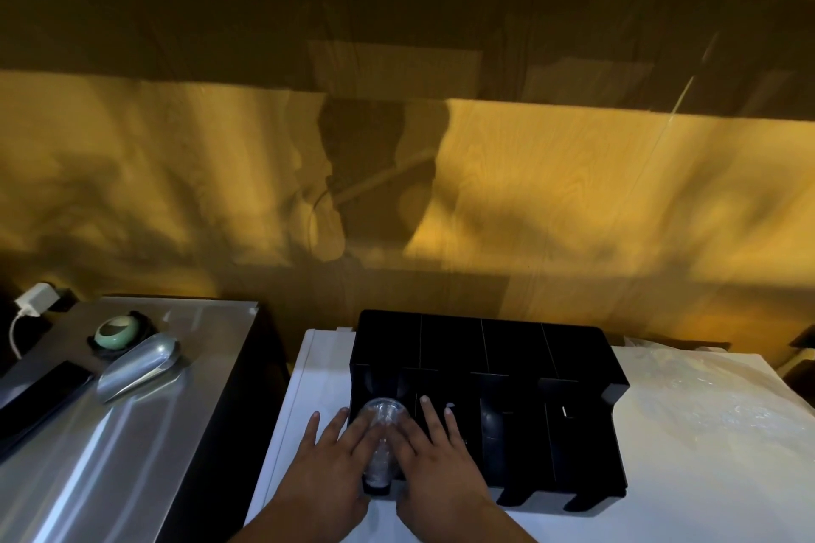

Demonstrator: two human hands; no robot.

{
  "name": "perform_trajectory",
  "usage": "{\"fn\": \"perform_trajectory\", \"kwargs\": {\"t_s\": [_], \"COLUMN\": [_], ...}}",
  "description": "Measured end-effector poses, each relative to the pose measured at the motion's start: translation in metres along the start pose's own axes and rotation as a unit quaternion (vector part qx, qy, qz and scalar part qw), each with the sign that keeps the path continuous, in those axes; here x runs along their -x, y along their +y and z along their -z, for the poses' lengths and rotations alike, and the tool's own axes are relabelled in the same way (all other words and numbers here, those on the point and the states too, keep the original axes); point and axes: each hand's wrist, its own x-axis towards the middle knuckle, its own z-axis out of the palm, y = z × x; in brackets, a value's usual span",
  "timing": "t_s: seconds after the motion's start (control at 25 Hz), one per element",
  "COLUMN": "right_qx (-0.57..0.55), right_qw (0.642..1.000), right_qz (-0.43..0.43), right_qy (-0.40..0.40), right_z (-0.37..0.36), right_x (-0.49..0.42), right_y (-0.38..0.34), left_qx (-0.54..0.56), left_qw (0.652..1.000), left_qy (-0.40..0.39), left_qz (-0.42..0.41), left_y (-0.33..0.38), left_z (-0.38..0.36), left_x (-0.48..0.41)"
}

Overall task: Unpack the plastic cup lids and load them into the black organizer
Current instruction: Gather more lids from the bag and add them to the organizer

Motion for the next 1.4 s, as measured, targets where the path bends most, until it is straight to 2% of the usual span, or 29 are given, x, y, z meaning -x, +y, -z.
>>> {"fn": "perform_trajectory", "kwargs": {"t_s": [0.04, 0.12, 0.2, 0.24, 0.28, 0.32, 0.4, 0.48, 0.64, 0.84, 1.0, 1.2, 1.4], "right_qx": [-0.011, -0.036, -0.064, -0.063, -0.046, -0.034, -0.047, -0.067, -0.077, -0.086, -0.066, -0.069, -0.091], "right_qw": [1.000, 0.999, 0.998, 0.997, 0.996, 0.997, 0.994, 0.993, 0.989, 0.985, 0.992, 0.993, 0.983], "right_qz": [0.000, -0.001, 0.015, 0.029, 0.040, 0.035, 0.059, 0.081, 0.108, 0.108, 0.050, -0.055, -0.155], "right_qy": [0.008, 0.011, 0.018, 0.036, 0.062, 0.062, 0.081, 0.043, 0.065, 0.104, 0.095, 0.073, 0.043], "right_z": [0.000, 0.002, 0.008, 0.009, 0.010, 0.012, 0.007, 0.006, 0.006, 0.006, 0.009, 0.010, 0.015], "right_x": [0.001, 0.006, 0.012, 0.015, 0.018, 0.023, 0.027, 0.029, 0.034, 0.061, 0.088, 0.139, 0.198], "right_y": [0.003, 0.006, 0.007, 0.010, 0.013, 0.016, 0.023, 0.032, 0.041, 0.035, 0.025, 0.026, 0.054], "left_qx": [0.029, 0.018, 0.031, 0.036, 0.030, 0.030, 0.014, 0.032, 0.053, 0.094, 0.129, 0.165, 0.186], "left_qw": [0.999, 0.997, 0.997, 0.997, 0.997, 0.996, 0.994, 0.988, 0.975, 0.968, 0.964, 0.970, 0.976], "left_qy": [0.003, 0.020, 0.031, -0.006, -0.010, 0.021, 0.022, 0.004, 0.039, 0.080, 0.083, 0.086, 0.058], "left_qz": [0.019, 0.067, 0.065, 0.066, 0.069, 0.081, 0.108, 0.150, 0.213, 0.220, 0.216, 0.158, 0.095], "left_y": [-0.001, -0.005, -0.002, 0.003, 0.010, 0.017, 0.025, 0.035, 0.050, 0.067, 0.073, 0.078, 0.118], "left_z": [0.001, -0.004, -0.002, 0.004, 0.010, 0.015, 0.016, 0.016, 0.002, 0.004, 0.003, 0.001, 0.011], "left_x": [-0.001, 0.000, 0.008, 0.014, 0.021, 0.025, 0.033, 0.038, 0.052, 0.075, 0.089, 0.096, 0.080]}}
